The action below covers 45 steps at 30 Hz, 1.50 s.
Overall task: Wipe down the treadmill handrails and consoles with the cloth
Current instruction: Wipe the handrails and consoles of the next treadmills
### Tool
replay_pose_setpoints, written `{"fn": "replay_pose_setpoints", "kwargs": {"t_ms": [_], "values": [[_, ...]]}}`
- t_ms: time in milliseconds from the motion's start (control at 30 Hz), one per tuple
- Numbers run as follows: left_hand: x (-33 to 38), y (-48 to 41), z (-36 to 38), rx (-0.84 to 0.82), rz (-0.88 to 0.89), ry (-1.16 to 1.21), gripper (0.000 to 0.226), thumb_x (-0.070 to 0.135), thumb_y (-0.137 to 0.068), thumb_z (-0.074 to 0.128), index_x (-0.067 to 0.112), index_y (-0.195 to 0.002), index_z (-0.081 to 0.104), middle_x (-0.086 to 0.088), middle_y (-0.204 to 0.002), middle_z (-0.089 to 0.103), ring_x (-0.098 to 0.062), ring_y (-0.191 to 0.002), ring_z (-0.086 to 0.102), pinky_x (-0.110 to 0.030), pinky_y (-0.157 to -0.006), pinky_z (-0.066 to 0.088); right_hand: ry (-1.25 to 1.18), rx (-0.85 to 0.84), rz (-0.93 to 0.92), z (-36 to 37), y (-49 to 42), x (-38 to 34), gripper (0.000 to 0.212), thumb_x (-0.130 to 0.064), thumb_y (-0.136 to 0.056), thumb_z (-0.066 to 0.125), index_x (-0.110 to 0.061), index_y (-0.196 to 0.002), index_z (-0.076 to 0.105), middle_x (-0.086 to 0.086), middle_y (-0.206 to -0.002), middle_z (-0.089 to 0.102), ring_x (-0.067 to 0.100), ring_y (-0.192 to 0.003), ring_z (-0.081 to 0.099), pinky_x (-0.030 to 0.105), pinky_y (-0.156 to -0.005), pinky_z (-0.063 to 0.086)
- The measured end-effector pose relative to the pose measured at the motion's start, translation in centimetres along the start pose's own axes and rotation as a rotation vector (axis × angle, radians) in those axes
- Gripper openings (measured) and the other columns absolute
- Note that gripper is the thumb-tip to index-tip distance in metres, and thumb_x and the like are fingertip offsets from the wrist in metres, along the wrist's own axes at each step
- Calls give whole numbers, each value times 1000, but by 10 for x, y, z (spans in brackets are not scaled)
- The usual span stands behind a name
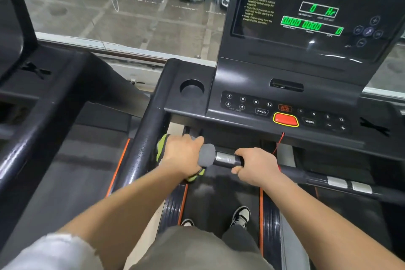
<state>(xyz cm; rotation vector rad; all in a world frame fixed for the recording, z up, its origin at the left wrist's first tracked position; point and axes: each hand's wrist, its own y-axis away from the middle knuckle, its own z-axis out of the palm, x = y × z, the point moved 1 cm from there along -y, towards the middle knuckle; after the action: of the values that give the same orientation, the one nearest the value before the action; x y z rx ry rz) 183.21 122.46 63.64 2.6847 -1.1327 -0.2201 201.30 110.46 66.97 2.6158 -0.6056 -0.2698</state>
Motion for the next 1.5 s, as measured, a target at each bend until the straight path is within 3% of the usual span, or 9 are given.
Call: {"fn": "replay_pose_setpoints", "kwargs": {"t_ms": [100, 267, 333, 500, 600, 800, 1000, 1267, 1500], "values": [[-8, -26, -24, -334, 157, 59, 44, 45, -66, 72, 29, -101, 51, 4, -94, 65, -23, -81, 62, -31, -59, 45, 13, -18, 1, -1, -2, 0, 40, -47, -87, 67, -34, -124, 62, -6, -120, 69, 23, -114, 62, 34, -85, 51], [-15, -61, -33, -826, 125, 259, 61, 30, -60, 90, 18, -114, 65, -4, -112, 70, -28, -98, 71, -46, -89, 61, -4, -6, 2, 1, 1, 0, 36, -45, -90, 65, -34, -123, 62, -5, -117, 68, 24, -111, 62, 35, -83, 51], [-11, -49, -22, -608, 163, 185, 49, 32, -61, 84, 24, -104, 61, 0, -98, 69, -25, -89, 69, -41, -80, 61, -4, -1, -2, 2, 2, 1, 34, -45, -91, 64, -34, -122, 62, -5, -116, 68, 23, -110, 61, 35, -83, 51], [3, 18, 47, 498, 77, 50, 58, 5, -68, 73, 20, -122, 58, -13, -94, 58, -35, -85, 51, -48, -76, 46, -15, 4, -7, 2, 3, 2, 32, -46, -90, 64, -34, -120, 63, -6, -112, 68, 22, -107, 62, 35, -84, 52], [17, 26, 62, 581, -81, 44, 72, 4, -63, 78, 18, -131, 60, -20, -109, 60, -39, -99, 48, -51, -75, 52, -25, 19, 4, 4, 3, 2, 31, -45, -87, 64, -34, -116, 64, -6, -110, 69, 23, -105, 62, 34, -81, 52], [-11, -11, -3, -67, 152, 34, 47, 33, -70, 72, 31, -112, 50, 0, -96, 63, -28, -86, 62, -38, -73, 50, -19, 24, 2, 2, 5, 0, 32, -47, -84, 64, -37, -114, 65, -9, -106, 70, 20, -103, 64, 34, -82, 55], [-14, -48, -41, -724, 186, 230, 44, 20, -63, 86, 17, -100, 63, -5, -104, 69, -27, -94, 70, -45, -86, 61, -36, 30, -3, 1, 7, -1, 41, -49, -87, 66, -38, -126, 63, -6, -118, 70, 23, -112, 64, 35, -90, 54], [-5, 12, 53, 464, 154, 67, 60, 8, -73, 77, 19, -127, 53, -11, -90, 55, -33, -78, 52, -44, -71, 39, -40, 31, -7, 4, 6, 1, 39, -45, -91, 66, -36, -129, 62, -5, -122, 69, 23, -115, 63, 36, -91, 54], [-35, 23, 33, 352, 342, 152, 76, 42, -74, 71, 21, -143, 48, -11, -120, 65, -34, -97, 62, -44, -88, 52, -25, 80, -36, 6, 16, 8, 47, -54, -90, 66, -33, -132, 58, -7, -126, 63, 21, -122, 56, 39, -92, 53]]}}
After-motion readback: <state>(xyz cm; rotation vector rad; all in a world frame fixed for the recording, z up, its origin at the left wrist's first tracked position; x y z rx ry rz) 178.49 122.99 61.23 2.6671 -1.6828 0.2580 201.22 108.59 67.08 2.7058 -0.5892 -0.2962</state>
